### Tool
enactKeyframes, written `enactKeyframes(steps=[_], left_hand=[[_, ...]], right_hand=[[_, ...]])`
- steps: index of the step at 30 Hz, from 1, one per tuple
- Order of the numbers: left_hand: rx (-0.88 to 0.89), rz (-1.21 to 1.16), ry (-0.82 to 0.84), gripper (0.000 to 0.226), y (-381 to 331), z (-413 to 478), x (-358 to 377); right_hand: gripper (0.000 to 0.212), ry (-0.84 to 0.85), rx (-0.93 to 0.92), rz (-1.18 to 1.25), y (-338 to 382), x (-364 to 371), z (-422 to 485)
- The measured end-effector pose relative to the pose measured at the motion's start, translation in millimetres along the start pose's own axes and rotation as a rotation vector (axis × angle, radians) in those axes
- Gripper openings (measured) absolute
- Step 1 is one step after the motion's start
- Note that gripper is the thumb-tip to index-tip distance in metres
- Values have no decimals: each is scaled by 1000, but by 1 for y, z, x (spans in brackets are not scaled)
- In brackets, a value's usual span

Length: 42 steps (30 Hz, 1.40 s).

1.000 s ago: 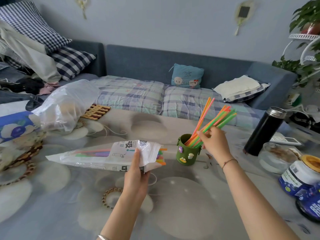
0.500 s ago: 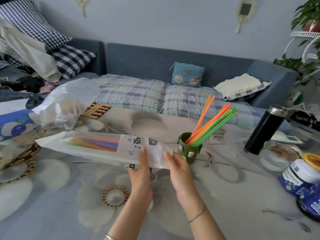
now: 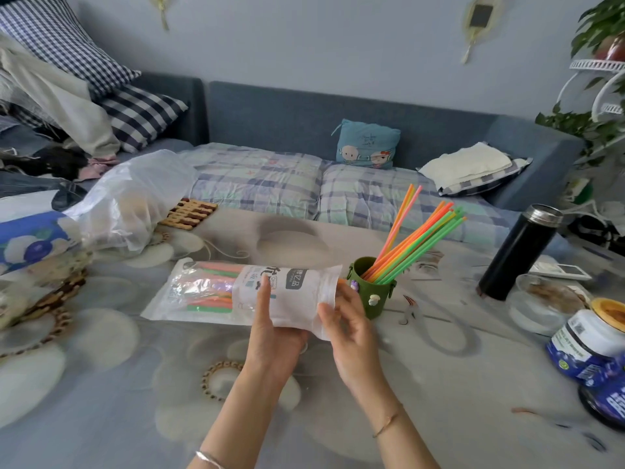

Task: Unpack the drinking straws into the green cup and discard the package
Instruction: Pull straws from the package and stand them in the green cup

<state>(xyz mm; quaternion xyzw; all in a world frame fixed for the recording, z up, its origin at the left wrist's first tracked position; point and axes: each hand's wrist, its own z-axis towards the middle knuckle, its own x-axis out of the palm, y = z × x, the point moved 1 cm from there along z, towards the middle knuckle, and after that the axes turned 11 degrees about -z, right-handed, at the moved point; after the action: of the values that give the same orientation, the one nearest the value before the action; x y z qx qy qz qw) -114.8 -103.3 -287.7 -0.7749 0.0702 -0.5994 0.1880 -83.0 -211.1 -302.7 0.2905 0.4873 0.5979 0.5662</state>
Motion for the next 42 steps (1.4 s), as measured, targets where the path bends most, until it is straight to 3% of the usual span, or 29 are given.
enactKeyframes(steps=[3, 5, 8, 11, 15, 19, 24, 26, 31, 34, 38, 42], left_hand=[[65, -31, -11, 61, -7, 3, -3], [165, -3, 9, 51, -15, 6, -4], [352, 136, -39, 42, -18, 2, -3], [436, 353, -62, 41, -10, -5, 1], [469, 505, -26, 28, 1, -9, 7], [463, 459, -76, 35, 2, -7, 6], [354, 188, -126, 27, 3, -3, -1], [278, 156, -148, 19, 4, -2, -4], [189, 87, -171, 36, 1, 3, -6], [106, -29, -116, 45, -8, 3, -4], [124, -131, -130, 26, -21, 3, -4], [107, -130, -180, 30, -16, 5, -4]], right_hand=[[31, 43, -89, -116, 2, 2, -4], [30, 9, -72, -35, 4, 7, -7], [33, -81, 242, 413, 8, 10, -6], [42, -37, 502, 820, 10, 5, -2], [50, 19, 619, 960, 3, 3, -1], [38, -41, 603, 856, -3, 3, -1], [11, -142, 333, 110, -2, -4, -2], [6, -131, 192, -60, -1, -10, -2], [8, -40, 149, 0, 6, -19, 5], [13, -148, 97, 39, 17, -32, 12], [19, -389, 117, 292, 38, -57, 17], [16, -257, 236, 312, 37, -50, 15]])
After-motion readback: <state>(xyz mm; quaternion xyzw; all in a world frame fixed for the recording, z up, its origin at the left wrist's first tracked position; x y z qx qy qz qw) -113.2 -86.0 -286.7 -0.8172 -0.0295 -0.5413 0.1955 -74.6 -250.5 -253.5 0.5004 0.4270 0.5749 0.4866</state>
